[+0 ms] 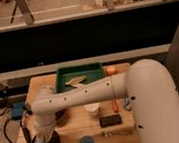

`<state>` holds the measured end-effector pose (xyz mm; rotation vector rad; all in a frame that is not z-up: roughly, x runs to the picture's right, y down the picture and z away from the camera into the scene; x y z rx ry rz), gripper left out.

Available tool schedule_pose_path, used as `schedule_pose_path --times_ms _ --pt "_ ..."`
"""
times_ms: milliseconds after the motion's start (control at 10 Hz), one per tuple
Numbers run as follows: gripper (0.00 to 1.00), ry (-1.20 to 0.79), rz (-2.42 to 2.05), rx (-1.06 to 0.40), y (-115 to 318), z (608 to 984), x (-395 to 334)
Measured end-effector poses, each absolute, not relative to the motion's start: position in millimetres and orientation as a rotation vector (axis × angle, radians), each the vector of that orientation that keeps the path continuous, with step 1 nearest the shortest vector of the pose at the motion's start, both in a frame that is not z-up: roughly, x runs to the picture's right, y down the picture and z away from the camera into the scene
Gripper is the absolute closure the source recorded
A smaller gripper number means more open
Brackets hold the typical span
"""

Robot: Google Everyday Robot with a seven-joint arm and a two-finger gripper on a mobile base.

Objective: Wipe purple bowl with sponge

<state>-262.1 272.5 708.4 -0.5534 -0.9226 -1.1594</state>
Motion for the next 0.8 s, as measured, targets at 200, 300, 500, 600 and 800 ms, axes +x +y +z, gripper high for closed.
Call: schedule_pose_path --times_ms 200,300,500,600,800 --pt "1.00 -0.915 -1.136 -0.568 275.1 712.1 -250.5" --pt "1.00 -0.912 -1.124 -0.575 276.5 713.2 -244.6" --pt "1.00 -0.905 -1.104 -0.583 278.0 713.7 -234.1" --pt "1.00 -0.903 -1.100 -0.581 277.4 711.4 -230.0" --pt "1.00 -0.898 -1.102 -0.574 276.0 703.3 -224.2"
